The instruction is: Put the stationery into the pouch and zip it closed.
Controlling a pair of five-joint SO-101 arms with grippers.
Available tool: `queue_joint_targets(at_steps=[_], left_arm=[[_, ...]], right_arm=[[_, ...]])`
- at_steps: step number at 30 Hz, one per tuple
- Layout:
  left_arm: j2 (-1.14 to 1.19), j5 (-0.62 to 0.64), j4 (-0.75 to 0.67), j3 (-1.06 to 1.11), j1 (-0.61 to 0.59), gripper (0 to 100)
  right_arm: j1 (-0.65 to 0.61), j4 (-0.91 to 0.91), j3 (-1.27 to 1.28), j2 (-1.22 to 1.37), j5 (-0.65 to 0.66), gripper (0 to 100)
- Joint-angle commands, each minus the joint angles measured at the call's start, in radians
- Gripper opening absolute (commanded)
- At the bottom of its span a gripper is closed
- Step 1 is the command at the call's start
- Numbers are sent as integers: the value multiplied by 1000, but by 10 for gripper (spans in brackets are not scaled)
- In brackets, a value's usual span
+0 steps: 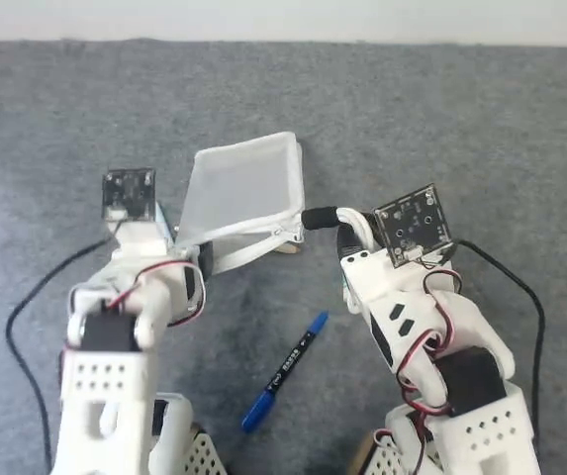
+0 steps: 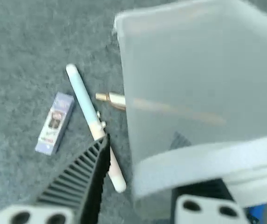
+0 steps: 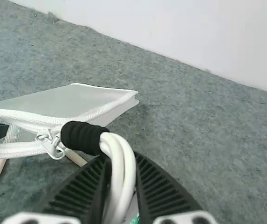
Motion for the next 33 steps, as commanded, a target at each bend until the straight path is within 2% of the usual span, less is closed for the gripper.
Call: queue_joint_targets(at_steps=[1, 10, 17, 25, 31, 33], left_arm=[[71, -8, -32, -84, -5, 168], [71, -14, -48, -87, -6, 16], [71, -12, -61, -94, -92, 11], [71, -12, -55, -107, -98, 10], [71, -11, -54, -107, -98, 10], [71, -11, -54, -107, -98, 10]], right_arm=[[-7, 4, -66, -30, 12, 6], [-7, 4, -64, -28, 9, 6], [-7, -2, -64, -21, 9, 6], [-5, 2, -64, -19, 12, 11], [-16, -5, -35, -19, 3, 173], [-39, -4, -32, -18, 6, 195]])
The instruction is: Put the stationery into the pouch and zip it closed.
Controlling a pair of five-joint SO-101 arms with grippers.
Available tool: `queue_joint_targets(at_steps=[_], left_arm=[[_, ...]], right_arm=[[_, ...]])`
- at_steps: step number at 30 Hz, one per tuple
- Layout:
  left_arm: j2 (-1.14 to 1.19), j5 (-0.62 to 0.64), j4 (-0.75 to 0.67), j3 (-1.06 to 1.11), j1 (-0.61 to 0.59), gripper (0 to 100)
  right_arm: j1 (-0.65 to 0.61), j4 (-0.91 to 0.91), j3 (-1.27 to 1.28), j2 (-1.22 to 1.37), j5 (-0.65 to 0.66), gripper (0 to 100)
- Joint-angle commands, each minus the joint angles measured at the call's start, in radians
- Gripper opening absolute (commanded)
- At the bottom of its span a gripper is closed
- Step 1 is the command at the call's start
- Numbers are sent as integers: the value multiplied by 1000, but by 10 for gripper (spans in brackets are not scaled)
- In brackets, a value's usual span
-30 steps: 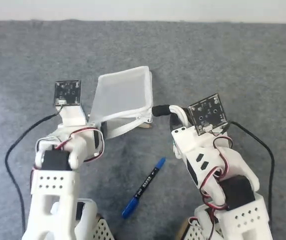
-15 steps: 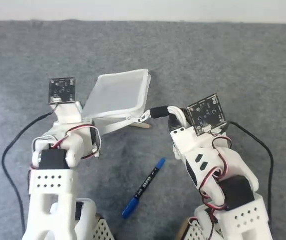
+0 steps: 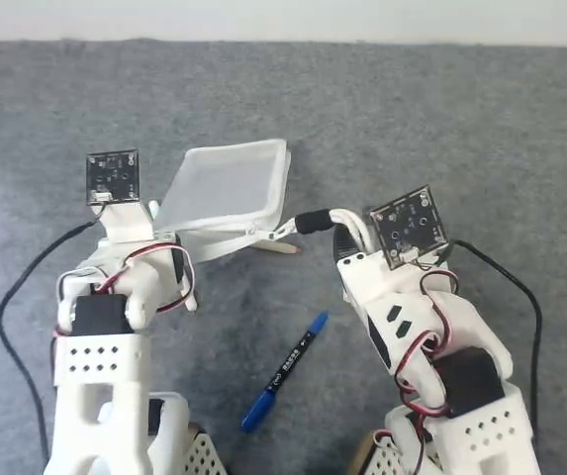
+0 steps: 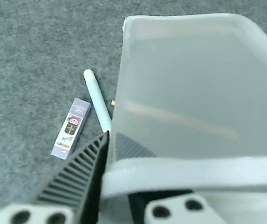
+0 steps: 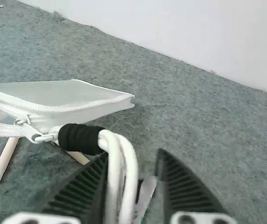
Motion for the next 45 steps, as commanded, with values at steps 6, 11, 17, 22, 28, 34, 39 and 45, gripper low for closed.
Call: queue_joint_targets(at_steps=[6, 11, 17, 22, 28, 34, 39, 45], left_arm=[[11, -2, -12, -58, -20, 10], [11, 3, -12, -71, -91, 10], [11, 5, -12, -77, -104, 10], [11, 5, -14, -77, -106, 10], [11, 5, -17, -79, -107, 10], [11, 29, -18, -81, -149, 10], [11, 29, -18, -81, -149, 10], [11, 29, -18, -81, -150, 10]], right_arm=[[-38, 4, -31, -18, 11, 194], [-36, 4, -31, -18, 11, 194], [-39, 30, -34, -18, 6, 199], [-39, 33, -37, -18, 6, 238], [-41, 35, -32, -18, 8, 266], [-41, 35, -35, 18, 11, 257], [-41, 35, -91, 183, 12, 257], [-41, 33, -149, 343, 5, 257]])
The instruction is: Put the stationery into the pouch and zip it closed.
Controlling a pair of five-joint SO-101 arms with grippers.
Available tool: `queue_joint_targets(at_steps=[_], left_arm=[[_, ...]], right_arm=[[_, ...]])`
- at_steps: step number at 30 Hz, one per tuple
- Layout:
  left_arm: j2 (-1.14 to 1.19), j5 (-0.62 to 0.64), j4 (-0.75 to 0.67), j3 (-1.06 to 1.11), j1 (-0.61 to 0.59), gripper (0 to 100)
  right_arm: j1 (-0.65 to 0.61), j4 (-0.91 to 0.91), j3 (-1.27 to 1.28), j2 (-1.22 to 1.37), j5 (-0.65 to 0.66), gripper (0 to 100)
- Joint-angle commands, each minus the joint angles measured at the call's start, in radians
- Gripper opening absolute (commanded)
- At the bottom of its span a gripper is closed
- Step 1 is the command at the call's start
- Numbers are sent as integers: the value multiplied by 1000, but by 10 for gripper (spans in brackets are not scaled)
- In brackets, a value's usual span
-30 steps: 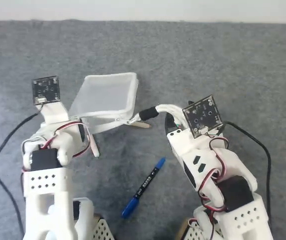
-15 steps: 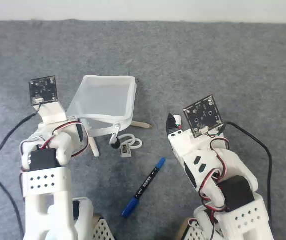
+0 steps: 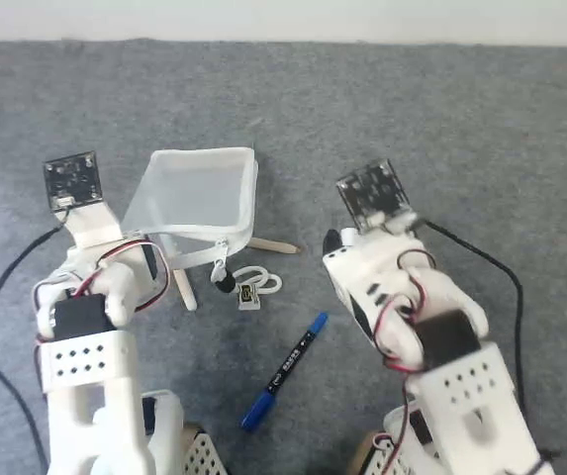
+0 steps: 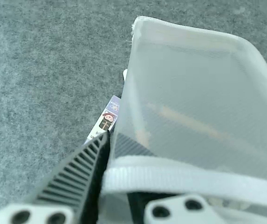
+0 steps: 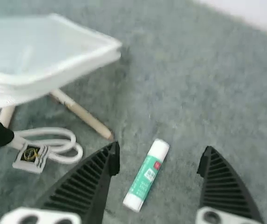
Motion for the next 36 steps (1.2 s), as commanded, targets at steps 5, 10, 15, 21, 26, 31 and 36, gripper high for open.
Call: queue_joint_targets(at_steps=[5, 10, 15, 21, 26, 31, 36], left_arm=[[11, 14, -15, -74, -6, 10], [11, 15, -15, -74, -6, 10], [11, 15, -17, -74, -6, 10], [11, 15, -18, -73, -6, 10], [11, 14, -18, -73, -6, 10], [11, 15, -18, -71, -8, 10], [11, 15, -18, -71, -38, 10]], right_arm=[[-7, -7, -91, 111, 5, 257], [-7, -16, -101, 156, 5, 257], [-2, -27, -132, 251, 5, 257], [5, -28, -189, 403, 5, 256], [48, -28, -242, 527, -23, 256], [64, -28, -310, 674, -52, 256], [64, -28, -377, 808, -58, 255]])
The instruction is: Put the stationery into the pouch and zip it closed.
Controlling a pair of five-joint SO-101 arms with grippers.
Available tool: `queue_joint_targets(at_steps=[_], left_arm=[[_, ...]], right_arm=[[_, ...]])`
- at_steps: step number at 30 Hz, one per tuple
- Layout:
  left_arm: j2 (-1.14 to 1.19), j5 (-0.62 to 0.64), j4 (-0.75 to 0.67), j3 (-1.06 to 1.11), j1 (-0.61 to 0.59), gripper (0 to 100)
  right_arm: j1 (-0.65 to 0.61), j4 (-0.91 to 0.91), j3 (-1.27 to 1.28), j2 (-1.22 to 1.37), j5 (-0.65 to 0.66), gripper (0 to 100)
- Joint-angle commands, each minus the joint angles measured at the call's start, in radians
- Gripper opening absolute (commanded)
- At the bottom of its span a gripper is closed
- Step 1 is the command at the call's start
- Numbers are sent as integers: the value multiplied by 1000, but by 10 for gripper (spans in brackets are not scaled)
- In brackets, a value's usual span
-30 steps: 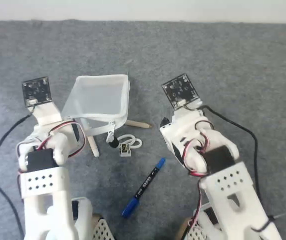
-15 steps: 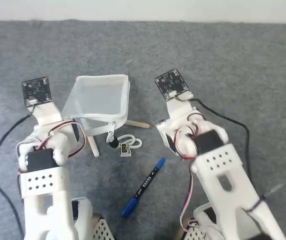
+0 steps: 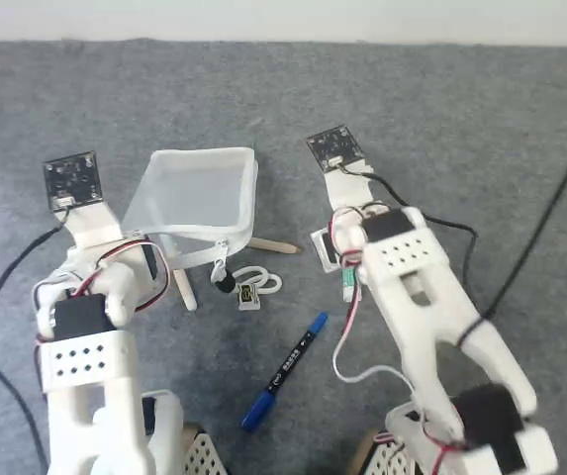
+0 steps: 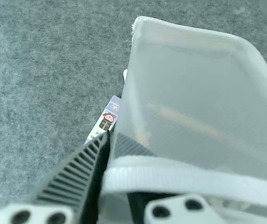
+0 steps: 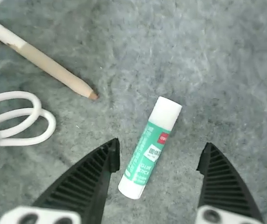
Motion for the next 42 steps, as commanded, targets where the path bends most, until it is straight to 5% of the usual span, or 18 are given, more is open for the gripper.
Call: queue_joint_targets(at_steps=[1, 7, 35, 42], left_arm=[[11, 17, -18, -73, -46, 10], [12, 17, -20, -73, -60, 10], [12, 15, -18, -67, -60, 11], [12, 15, -18, -67, -60, 11]], right_arm=[[12, -19, -98, 51, -12, 254], [12, -19, -161, 163, -12, 184], [59, -7, -279, 375, -12, 153], [64, 124, -436, 499, -14, 99]])
